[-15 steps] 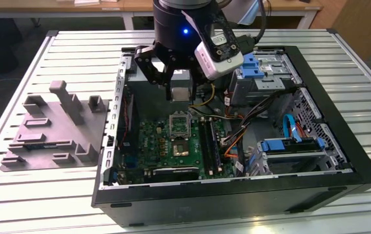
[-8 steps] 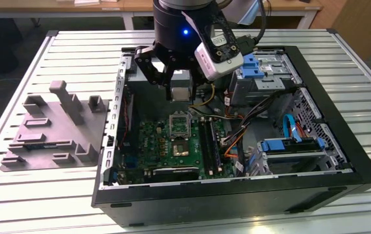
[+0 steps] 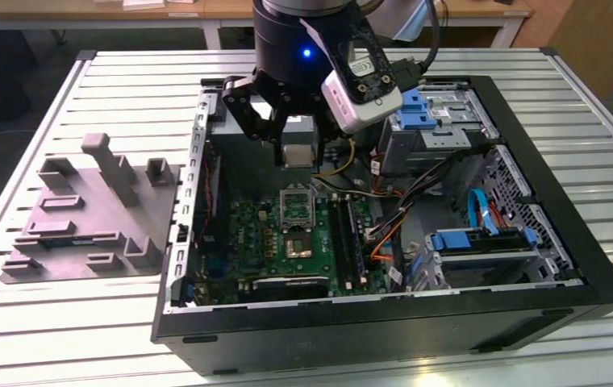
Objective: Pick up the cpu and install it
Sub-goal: 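Place the cpu into insertion slot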
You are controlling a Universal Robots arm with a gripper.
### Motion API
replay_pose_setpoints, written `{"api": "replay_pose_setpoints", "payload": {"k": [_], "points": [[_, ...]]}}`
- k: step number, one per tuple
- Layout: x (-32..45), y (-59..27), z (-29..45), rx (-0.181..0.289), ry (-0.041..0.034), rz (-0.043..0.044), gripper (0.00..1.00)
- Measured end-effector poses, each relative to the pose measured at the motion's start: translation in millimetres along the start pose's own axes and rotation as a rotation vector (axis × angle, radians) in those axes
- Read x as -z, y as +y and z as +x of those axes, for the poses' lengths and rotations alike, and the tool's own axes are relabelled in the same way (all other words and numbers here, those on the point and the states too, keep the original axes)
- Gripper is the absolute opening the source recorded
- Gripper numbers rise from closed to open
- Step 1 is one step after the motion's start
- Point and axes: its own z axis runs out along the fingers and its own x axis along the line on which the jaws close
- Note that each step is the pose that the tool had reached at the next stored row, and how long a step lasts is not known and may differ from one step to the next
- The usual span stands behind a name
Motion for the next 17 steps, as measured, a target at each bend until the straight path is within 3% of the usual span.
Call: {"api": "replay_pose_setpoints", "payload": {"k": [6, 17], "points": [[-5.7, -0.2, -0.1, 0.000, 0.0002, -0.0022, 0.47], [-8.8, -0.3, -0.1, 0.000, 0.0005, -0.0023, 0.47]]}}
